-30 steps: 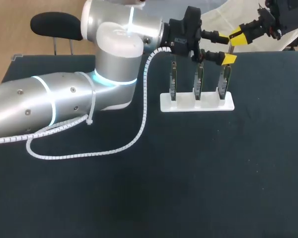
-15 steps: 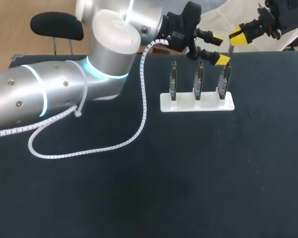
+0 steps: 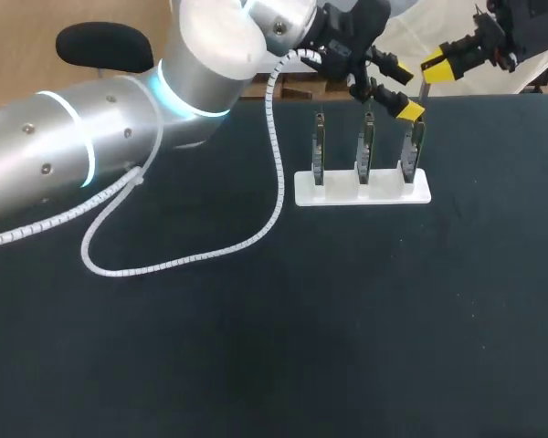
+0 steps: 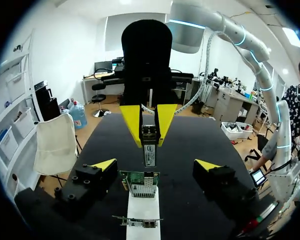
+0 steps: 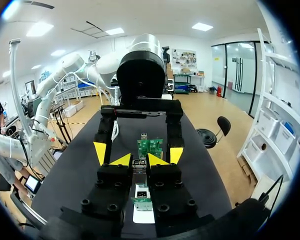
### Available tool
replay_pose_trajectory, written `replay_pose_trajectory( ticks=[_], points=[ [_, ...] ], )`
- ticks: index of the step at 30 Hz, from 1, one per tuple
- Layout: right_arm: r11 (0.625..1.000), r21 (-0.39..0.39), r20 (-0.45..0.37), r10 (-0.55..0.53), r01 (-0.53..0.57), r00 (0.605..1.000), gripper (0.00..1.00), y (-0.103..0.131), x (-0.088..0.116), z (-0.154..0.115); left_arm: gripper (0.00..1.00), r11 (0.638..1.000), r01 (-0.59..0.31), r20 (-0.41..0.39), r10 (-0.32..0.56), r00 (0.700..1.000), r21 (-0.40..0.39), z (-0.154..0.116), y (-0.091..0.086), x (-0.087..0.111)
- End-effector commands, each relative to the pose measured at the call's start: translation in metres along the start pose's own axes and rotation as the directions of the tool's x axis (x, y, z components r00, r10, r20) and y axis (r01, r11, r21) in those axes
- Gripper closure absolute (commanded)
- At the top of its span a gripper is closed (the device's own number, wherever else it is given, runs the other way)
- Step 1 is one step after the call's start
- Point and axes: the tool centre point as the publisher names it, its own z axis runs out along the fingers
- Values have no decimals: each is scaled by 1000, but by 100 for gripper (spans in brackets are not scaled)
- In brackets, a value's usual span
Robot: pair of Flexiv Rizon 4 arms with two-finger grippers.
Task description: Pick up the optical module with the left hand, and insert it into the network port with the right hand.
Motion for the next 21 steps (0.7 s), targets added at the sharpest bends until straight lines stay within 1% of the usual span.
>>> replay_pose_trajectory(
  ticks=[1,8,21],
  points=[
    [1000,-6,-5,0,0,1000,100,-3,-1,0,0,1000,13,-34,-12,999,21,3,8,2],
    [1000,-15,-13,1,-1,1000,100,-5,-2,1,0,1000,1,-57,0,998,22,5,7,6],
    [1000,-20,-25,2,-3,1000,100,-6,-2,2,0,1000,4,-63,-4,998,8,3,8,15]
  ],
)
